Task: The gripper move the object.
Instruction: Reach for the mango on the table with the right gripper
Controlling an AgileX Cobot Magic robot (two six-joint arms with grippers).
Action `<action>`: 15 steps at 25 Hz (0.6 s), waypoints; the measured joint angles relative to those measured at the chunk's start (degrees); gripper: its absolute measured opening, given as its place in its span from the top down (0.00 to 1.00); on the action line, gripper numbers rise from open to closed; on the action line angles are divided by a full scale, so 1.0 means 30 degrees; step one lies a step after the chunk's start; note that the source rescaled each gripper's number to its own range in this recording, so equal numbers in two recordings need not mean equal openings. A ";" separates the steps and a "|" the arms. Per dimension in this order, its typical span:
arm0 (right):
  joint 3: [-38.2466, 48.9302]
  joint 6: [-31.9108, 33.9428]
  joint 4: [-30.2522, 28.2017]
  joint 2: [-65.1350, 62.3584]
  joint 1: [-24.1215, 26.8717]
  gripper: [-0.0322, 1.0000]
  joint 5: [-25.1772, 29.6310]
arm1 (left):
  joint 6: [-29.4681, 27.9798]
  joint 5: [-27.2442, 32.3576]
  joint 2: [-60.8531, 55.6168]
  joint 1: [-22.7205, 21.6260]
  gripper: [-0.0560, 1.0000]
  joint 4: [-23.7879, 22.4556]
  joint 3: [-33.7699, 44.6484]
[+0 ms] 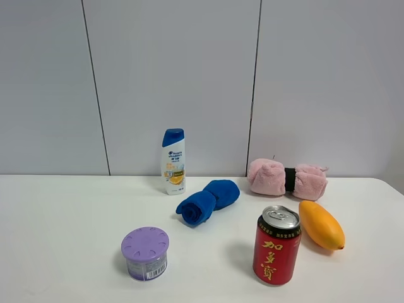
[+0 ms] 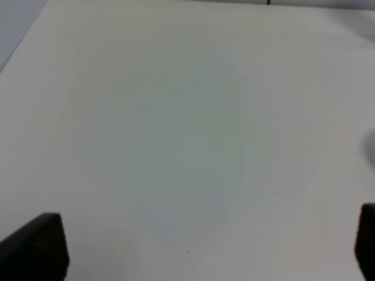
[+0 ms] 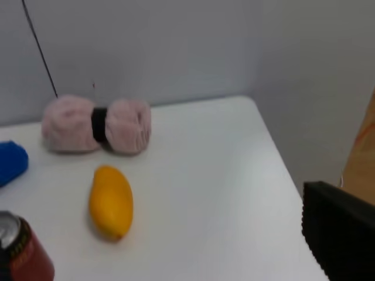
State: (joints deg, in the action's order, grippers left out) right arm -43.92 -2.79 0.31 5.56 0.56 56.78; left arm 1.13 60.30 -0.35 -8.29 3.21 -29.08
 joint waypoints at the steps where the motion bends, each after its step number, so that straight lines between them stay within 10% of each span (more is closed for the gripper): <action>1: -0.0694 0.0000 0.0000 0.0450 0.0000 0.00 -0.0041 | 0.0000 0.0000 0.0000 0.0000 0.00 0.0000 0.0000; 15: -0.9562 -0.0163 0.0019 0.9100 0.0000 0.00 -0.0282 | 0.0000 0.0000 0.0000 0.0000 0.00 0.0000 0.0000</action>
State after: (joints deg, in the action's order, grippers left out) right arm -72.60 -3.28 0.36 32.86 0.56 55.93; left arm 1.13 60.30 -0.35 -8.29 3.21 -29.08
